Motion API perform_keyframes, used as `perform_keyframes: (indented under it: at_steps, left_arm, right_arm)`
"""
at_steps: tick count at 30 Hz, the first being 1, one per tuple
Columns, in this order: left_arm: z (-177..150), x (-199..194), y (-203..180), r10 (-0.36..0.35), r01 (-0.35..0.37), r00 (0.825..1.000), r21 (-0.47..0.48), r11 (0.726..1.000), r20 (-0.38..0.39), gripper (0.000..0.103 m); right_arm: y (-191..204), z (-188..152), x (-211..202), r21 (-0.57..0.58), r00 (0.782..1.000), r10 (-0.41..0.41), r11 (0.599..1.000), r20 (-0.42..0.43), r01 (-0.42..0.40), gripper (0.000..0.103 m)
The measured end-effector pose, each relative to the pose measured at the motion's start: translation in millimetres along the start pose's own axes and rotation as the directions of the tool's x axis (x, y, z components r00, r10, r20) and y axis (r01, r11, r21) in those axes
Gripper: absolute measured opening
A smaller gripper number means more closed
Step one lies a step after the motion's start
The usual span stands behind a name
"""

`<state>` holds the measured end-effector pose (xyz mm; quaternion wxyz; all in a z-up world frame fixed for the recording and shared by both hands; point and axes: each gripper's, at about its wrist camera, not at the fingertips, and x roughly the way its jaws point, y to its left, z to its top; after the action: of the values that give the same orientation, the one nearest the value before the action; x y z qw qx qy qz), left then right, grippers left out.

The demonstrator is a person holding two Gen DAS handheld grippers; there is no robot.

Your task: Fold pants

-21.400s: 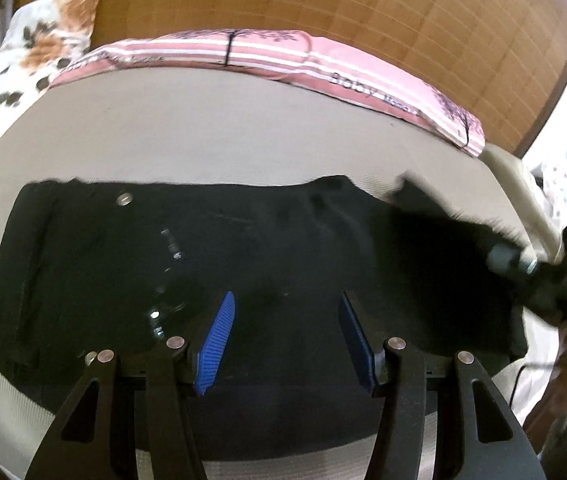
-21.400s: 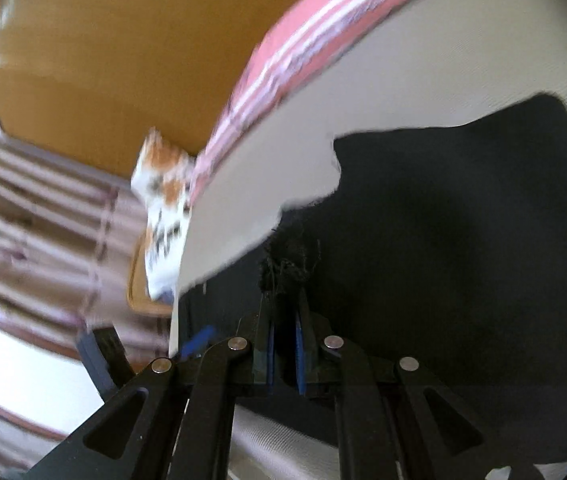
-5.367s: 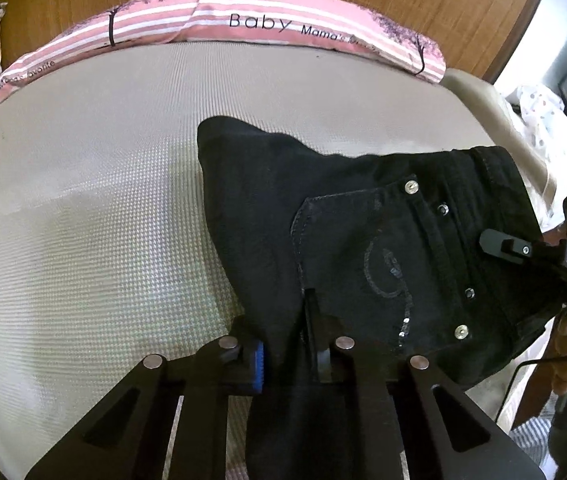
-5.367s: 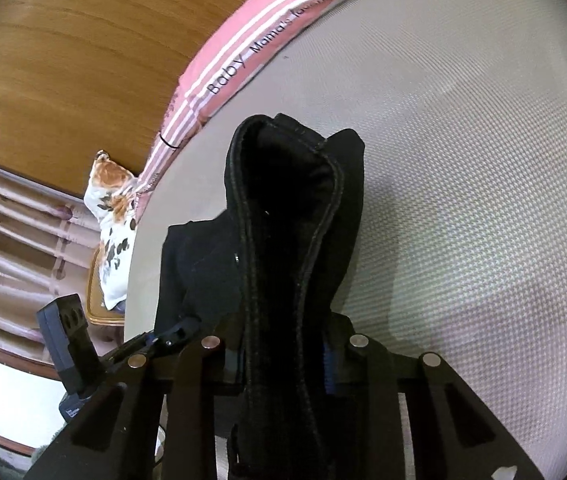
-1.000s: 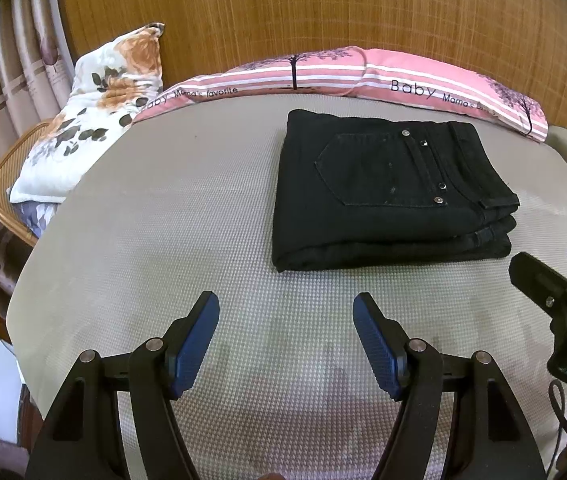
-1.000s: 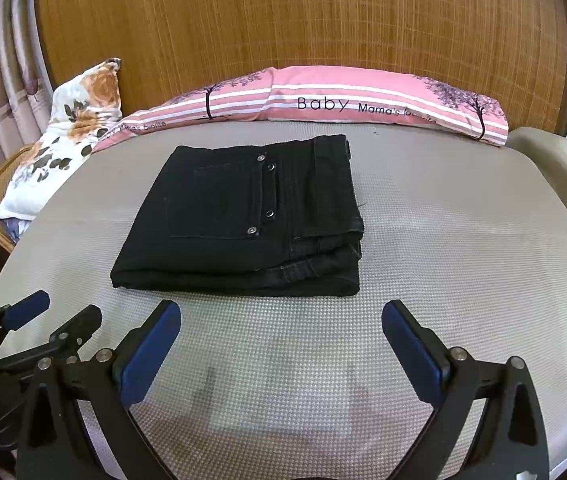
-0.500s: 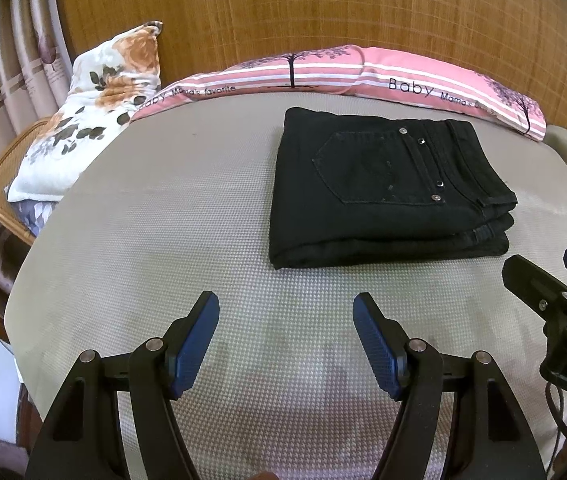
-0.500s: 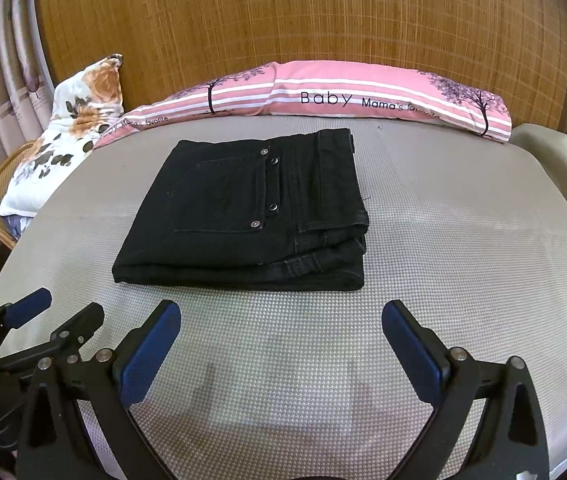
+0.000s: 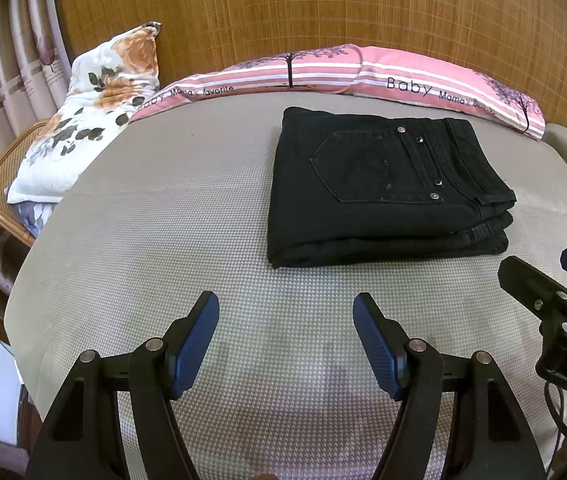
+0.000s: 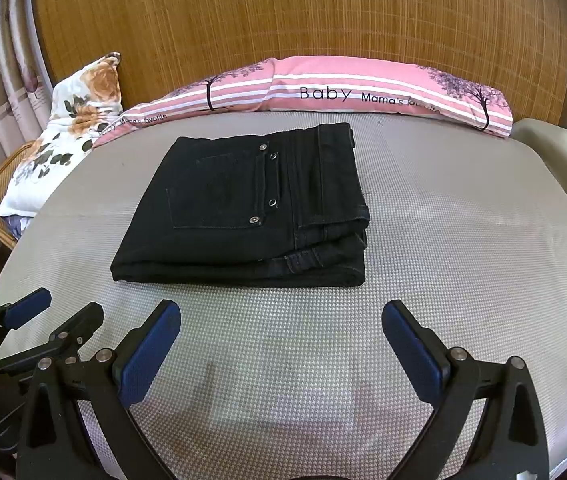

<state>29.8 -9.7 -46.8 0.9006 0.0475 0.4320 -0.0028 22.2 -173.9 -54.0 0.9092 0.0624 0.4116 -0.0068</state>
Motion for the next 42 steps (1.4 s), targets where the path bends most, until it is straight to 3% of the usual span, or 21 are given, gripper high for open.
perform_keyframes:
  at_steps: [42]
  left_arm:
    - [1.6, 5.3, -0.2, -0.017, 0.017, 1.0, 0.014, 1.0, -0.011, 0.07]
  right_arm:
    - [-6.7, -0.2, 3.5, 0.019, 1.0, 0.006, 1.0, -0.014, -0.006, 0.1]
